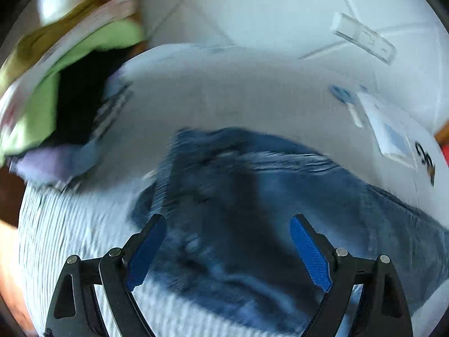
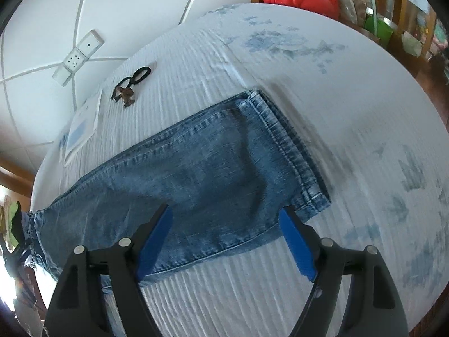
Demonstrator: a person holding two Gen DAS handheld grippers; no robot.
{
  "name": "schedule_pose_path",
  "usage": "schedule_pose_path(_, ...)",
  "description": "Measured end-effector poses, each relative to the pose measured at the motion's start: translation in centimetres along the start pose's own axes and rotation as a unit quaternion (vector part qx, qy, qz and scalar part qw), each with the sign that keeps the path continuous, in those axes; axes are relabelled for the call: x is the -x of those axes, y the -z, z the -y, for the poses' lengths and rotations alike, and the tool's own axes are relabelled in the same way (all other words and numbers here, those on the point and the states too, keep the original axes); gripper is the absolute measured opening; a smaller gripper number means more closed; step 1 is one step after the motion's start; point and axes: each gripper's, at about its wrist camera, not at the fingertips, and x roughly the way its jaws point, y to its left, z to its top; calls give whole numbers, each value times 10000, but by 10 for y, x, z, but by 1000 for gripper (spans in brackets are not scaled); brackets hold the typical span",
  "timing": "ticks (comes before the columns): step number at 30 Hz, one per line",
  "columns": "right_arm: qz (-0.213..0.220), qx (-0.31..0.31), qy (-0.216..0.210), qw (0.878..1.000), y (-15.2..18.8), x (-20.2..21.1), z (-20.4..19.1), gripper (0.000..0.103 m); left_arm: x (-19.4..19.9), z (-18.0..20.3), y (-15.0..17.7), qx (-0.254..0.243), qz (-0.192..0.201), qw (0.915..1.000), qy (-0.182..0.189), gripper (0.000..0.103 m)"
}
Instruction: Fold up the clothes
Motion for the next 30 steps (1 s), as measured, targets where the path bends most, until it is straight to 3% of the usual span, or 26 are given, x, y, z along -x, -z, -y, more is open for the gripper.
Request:
schedule_pose_path(7,48,-328,-52,9994,-1,0,12,79,-39,10,-5,-272,-470,9983,-231,91)
schedule_pose_path(10,132,-707,-51,9974,1,6,30,90,-21,7,0,-223,-340,9990,-193,91)
schedule_pose_path(13,200,-934,62,9954,4,9,45,100,11,-9,12,-3,-113,9997,-210,91)
schedule_pose_path(18,175,-1069,56,9941,7,1,50,100,24,-45,34,522,-100,9981,-321,94)
schedule_pose_path(22,146,-1057,30,9943,8,-11,46,100,7,-57,44,858,-262,9959,-80,94)
schedule_pose_path(24,163,-1036,15,9945,8,-17,43,101,-4,-54,45,900,-307,9955,-7,102)
schedule_pose_path(30,468,-877,161,9949,7,-23,30,103,-29,-44,44,982,-368,9941,-278,103)
